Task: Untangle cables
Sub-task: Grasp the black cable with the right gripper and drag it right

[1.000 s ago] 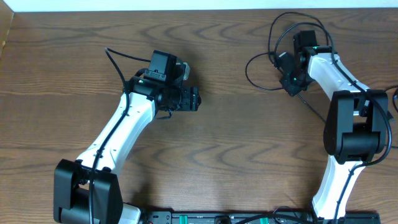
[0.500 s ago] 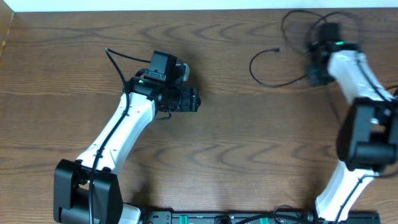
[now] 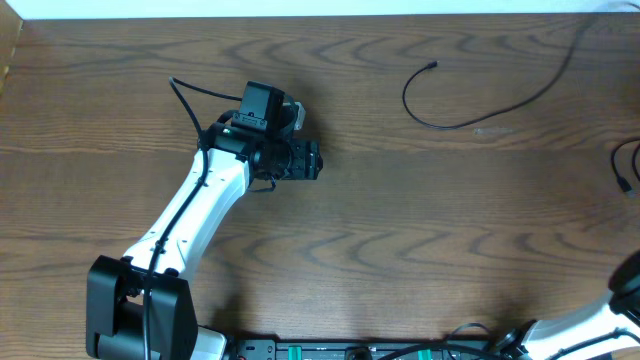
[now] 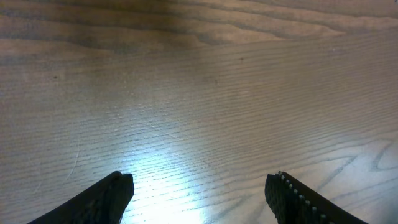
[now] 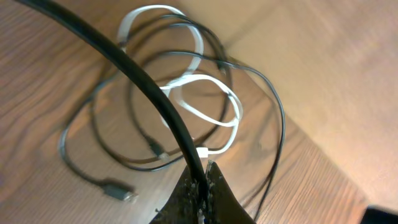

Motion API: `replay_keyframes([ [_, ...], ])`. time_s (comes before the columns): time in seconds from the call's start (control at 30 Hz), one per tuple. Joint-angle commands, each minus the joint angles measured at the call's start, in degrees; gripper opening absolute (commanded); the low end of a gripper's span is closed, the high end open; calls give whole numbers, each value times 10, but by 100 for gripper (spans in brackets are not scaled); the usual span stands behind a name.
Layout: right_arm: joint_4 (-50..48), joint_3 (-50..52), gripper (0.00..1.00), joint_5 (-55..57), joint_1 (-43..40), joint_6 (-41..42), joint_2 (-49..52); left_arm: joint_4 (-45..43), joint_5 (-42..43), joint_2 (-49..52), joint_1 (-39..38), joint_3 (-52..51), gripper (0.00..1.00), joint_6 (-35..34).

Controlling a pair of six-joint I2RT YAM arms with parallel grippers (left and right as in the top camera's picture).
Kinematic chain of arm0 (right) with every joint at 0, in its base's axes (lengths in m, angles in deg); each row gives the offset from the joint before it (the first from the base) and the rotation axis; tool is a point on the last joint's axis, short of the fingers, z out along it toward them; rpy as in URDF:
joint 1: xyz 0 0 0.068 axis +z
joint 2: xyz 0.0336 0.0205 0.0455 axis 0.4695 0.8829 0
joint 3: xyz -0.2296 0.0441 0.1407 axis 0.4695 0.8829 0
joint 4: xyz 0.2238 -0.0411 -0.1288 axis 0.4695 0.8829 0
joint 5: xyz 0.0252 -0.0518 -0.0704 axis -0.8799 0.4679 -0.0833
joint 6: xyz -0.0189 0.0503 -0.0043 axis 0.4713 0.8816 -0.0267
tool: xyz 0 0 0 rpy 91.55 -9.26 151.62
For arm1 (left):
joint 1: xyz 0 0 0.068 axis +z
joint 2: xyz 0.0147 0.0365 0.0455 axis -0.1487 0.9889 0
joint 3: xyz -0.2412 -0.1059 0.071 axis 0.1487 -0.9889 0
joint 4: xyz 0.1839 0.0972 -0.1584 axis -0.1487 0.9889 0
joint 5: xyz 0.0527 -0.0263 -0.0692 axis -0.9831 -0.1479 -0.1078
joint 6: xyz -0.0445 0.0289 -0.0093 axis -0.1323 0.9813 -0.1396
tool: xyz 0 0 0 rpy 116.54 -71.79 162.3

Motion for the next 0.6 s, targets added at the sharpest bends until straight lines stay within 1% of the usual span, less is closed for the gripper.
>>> replay_keyframes([
  [0.0,-1,1,1,-136,-58,53,3,1,-3,-5,-1,4,73,5],
  [0.07,-3,1,1,-155,-77,71,6,2,-3,-5,-1,4,74,5],
  [0.1,-3,1,34,-175,-84,92,9,2,-3,-5,-1,4,74,5],
  [0.13,-3,1,73,-190,-84,101,11,2,-3,-5,-1,4,73,5],
  [0.17,-3,1,99,-214,-79,104,12,2,-3,-5,-1,4,74,5],
  [0.23,-3,1,99,-238,-64,104,12,2,-3,-5,-1,4,74,5],
  [0.4,2,1,99,-240,-8,104,12,2,-3,-5,-1,4,74,5],
  [0.57,13,6,99,-240,91,89,12,2,-3,-5,-1,4,74,5],
])
